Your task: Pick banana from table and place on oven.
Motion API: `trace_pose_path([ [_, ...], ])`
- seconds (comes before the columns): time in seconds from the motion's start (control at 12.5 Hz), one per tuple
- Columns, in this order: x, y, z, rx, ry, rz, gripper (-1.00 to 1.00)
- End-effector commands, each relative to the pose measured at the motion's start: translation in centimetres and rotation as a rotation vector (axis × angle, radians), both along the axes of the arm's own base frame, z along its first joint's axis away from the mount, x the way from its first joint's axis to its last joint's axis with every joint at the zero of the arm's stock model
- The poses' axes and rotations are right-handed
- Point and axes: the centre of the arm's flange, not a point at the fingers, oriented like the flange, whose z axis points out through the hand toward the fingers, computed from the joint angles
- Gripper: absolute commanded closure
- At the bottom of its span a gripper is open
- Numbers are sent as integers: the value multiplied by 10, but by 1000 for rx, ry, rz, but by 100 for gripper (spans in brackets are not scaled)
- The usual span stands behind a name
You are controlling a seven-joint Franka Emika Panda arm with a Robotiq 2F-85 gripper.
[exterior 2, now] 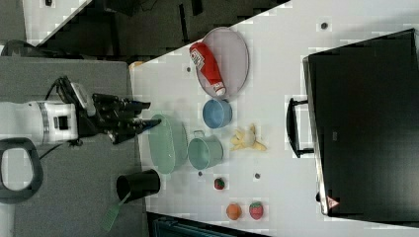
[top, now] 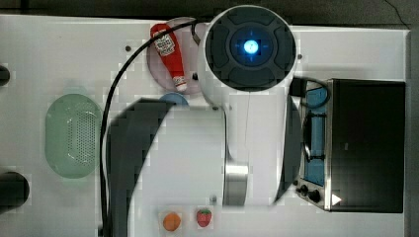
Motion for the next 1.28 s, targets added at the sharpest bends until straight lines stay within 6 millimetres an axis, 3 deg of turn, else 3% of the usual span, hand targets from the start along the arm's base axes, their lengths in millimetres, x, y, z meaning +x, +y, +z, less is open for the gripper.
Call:
trace_pose_path([
  [0.08, -157, 1, 73, -2, -21, 16, -59],
  [0.24, -157, 1, 73, -2, -21, 15, -100],
  [0.4, -154, 3, 68, -3, -11, 18, -100],
  [0.56, -142, 4, 46, -3, 32, 22, -100],
  [1.04, -70, 9, -74, -1, 96, 38, -100],
  [1.28, -49, 9, -141, 3, 91, 40, -100],
])
